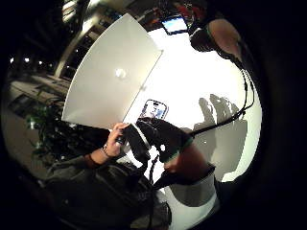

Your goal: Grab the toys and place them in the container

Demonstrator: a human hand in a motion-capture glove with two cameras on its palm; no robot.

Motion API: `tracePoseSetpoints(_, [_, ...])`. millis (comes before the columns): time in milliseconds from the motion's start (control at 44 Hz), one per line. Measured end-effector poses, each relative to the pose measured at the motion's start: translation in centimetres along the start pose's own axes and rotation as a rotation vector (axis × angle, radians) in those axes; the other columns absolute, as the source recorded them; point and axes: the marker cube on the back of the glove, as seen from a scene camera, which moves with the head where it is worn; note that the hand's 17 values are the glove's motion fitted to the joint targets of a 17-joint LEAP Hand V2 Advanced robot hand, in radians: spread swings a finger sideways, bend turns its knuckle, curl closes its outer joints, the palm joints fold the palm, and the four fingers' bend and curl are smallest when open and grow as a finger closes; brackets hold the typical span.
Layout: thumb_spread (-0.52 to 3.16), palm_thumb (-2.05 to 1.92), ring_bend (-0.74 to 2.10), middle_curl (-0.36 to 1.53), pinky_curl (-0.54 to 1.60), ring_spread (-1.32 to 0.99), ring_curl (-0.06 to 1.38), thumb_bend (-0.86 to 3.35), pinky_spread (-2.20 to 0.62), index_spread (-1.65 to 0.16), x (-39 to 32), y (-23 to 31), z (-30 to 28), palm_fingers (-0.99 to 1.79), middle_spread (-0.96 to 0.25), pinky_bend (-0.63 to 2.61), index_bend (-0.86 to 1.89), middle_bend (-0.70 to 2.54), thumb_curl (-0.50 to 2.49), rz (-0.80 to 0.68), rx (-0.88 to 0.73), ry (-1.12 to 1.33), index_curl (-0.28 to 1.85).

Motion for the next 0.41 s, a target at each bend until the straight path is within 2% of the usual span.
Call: tracePoseSetpoints(410, [1.11, -0.05, 0.90, 0.61, 0.36, -0.39, 0.52, -0.05, -0.10, -0.40, 0.00, 0.13, 0.24, 0.32, -0.28, 0.78, 0.37, 0.45, 0.23, 0.000, -0.025, 0.014, 0.51])
